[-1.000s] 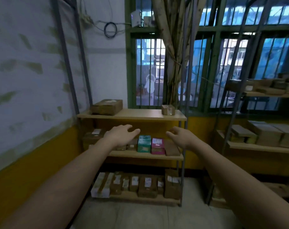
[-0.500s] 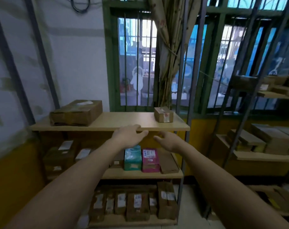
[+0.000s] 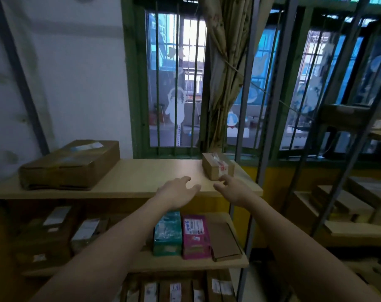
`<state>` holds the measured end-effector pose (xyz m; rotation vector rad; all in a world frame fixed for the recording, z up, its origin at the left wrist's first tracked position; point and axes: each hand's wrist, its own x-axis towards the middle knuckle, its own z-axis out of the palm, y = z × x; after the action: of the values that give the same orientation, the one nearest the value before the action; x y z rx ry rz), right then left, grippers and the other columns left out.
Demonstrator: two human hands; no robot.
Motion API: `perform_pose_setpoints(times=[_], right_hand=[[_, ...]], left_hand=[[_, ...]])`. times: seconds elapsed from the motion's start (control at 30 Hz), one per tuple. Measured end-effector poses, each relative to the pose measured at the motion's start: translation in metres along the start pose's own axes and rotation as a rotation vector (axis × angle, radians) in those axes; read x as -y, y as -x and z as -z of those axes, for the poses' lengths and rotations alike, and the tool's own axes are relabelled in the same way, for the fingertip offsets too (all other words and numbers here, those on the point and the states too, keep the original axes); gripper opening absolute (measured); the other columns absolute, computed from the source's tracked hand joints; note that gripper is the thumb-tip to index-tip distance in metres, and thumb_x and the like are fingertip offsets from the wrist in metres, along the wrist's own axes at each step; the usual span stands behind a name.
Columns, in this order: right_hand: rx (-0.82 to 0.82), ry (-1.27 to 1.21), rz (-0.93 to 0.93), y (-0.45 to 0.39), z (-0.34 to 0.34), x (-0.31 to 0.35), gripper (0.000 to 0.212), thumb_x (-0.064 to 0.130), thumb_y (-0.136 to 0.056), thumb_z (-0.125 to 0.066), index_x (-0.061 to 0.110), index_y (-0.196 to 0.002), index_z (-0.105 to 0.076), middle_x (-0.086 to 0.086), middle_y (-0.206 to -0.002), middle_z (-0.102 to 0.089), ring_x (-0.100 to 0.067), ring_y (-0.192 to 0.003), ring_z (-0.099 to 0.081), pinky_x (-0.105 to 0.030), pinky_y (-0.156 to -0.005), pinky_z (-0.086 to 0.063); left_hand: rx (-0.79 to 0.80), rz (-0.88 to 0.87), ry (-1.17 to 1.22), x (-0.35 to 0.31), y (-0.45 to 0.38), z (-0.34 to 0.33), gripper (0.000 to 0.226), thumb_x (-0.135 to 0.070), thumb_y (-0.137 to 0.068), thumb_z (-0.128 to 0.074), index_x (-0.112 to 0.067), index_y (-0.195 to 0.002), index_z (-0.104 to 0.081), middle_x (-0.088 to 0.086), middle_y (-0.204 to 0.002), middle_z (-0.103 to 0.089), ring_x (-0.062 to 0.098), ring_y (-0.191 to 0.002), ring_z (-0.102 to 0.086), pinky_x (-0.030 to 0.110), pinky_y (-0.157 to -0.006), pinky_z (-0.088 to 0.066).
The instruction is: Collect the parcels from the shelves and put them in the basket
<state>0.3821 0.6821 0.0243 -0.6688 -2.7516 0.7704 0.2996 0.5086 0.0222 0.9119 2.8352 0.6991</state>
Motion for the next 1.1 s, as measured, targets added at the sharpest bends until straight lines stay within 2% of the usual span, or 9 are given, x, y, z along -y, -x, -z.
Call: perform_pose_setpoints(times=[0.2, 0.37, 0.47, 0.6, 0.67, 0.73, 0.8, 0.97, 1.1], right_hand=[[-0.133, -0.251, 0.025, -0.074, 0.008, -0.055, 0.039, 0.039, -0.104, -0.044, 0.014, -0.134, -0.051, -0.004, -0.120, -0.060, -0.015, -0.094, -0.053, -0.033, -0.080, -0.046], [-0.111, -0.290, -0.029, -0.145, 0.014, -0.084, 0.045, 0.030, -0.107, -0.037, -0.003, -0.136, -0.046, -0.021, -0.141, -0.045, -0.034, -0.128, -0.044, -0.048, -0.106, -0.039], [-0.047, -0.364, -0.066, -0.181, 0.006, -0.091, 0.044, 0.034, -0.107, -0.032, 0.002, -0.122, -0.058, -0.018, -0.121, -0.056, -0.036, -0.118, -0.051, -0.042, -0.096, -0.043], [-0.073, -0.660, -0.079, -0.215, -0.025, -0.109, 0.043, 0.048, -0.101, -0.041, 0.015, -0.099, -0.069, -0.003, -0.094, -0.072, -0.022, -0.093, -0.066, -0.042, -0.086, -0.054], [-0.103, -0.769, -0.027, -0.216, -0.032, -0.117, 0.030, 0.044, -0.102, -0.045, 0.027, -0.117, -0.064, 0.013, -0.105, -0.070, -0.006, -0.099, -0.065, -0.031, -0.082, -0.054], [-0.103, -0.857, 0.044, -0.215, -0.034, -0.124, 0.029, 0.037, -0.104, -0.046, 0.039, -0.132, -0.050, 0.029, -0.116, -0.059, 0.017, -0.099, -0.057, -0.008, -0.077, -0.048], [-0.062, -0.889, 0.105, -0.216, -0.032, -0.127, 0.035, 0.033, -0.105, -0.046, 0.045, -0.137, -0.043, 0.036, -0.119, -0.052, 0.027, -0.100, -0.050, 0.000, -0.076, -0.043], [-0.015, -0.941, 0.139, -0.225, -0.040, -0.133, 0.032, 0.037, -0.106, -0.042, 0.040, -0.136, -0.052, 0.024, -0.123, -0.064, 0.008, -0.113, -0.059, -0.024, -0.102, -0.047], [0.051, -0.886, 0.216, -0.225, -0.045, -0.129, 0.039, 0.034, -0.105, -0.042, 0.050, -0.141, -0.038, 0.013, -0.123, -0.065, -0.009, -0.104, -0.067, -0.031, -0.087, -0.055]], left_hand=[[-0.001, 0.080, 0.412, -0.024, -0.086, -0.041, 0.062, -0.055, -0.101, -0.042, -0.021, -0.151, -0.037, 0.009, -0.150, -0.046, 0.027, -0.126, -0.052, 0.037, -0.099, -0.044], [-0.111, 0.252, 0.624, -0.042, -0.157, -0.079, 0.058, -0.052, -0.103, -0.037, -0.014, -0.147, -0.045, 0.008, -0.145, -0.051, 0.026, -0.128, -0.049, 0.035, -0.097, -0.039], [-0.142, 0.256, 0.665, -0.053, -0.193, -0.094, 0.054, -0.048, -0.104, -0.036, -0.011, -0.140, -0.054, 0.011, -0.138, -0.058, 0.021, -0.115, -0.053, 0.030, -0.089, -0.037], [-0.135, 0.221, 0.753, -0.063, -0.223, -0.109, 0.047, -0.048, -0.104, -0.038, -0.024, -0.142, -0.052, -0.002, -0.129, -0.061, 0.013, -0.109, -0.054, 0.026, -0.084, -0.044], [-0.192, 0.171, 0.913, -0.065, -0.230, -0.113, 0.040, -0.048, -0.101, -0.048, -0.032, -0.138, -0.046, -0.011, -0.126, -0.057, 0.007, -0.111, -0.053, 0.020, -0.085, -0.046], [-0.255, 0.154, 1.069, -0.059, -0.234, -0.119, 0.052, -0.055, -0.089, -0.056, -0.036, -0.136, -0.043, -0.006, -0.135, -0.058, 0.014, -0.118, -0.059, 0.035, -0.098, -0.051], [-0.320, 0.107, 1.143, -0.053, -0.233, -0.123, 0.045, -0.050, -0.088, -0.060, -0.043, -0.130, -0.044, -0.008, -0.130, -0.061, 0.016, -0.115, -0.063, 0.038, -0.093, -0.053], [-0.411, 0.012, 1.334, -0.050, -0.231, -0.122, 0.053, -0.046, -0.086, -0.055, -0.033, -0.137, -0.047, -0.007, -0.125, -0.066, 0.008, -0.105, -0.070, 0.029, -0.080, -0.057], [-0.330, 0.055, 1.474, -0.042, -0.230, -0.124, 0.059, -0.046, -0.089, -0.056, -0.025, -0.144, -0.049, 0.006, -0.133, -0.065, 0.023, -0.116, -0.067, 0.048, -0.100, -0.051]])
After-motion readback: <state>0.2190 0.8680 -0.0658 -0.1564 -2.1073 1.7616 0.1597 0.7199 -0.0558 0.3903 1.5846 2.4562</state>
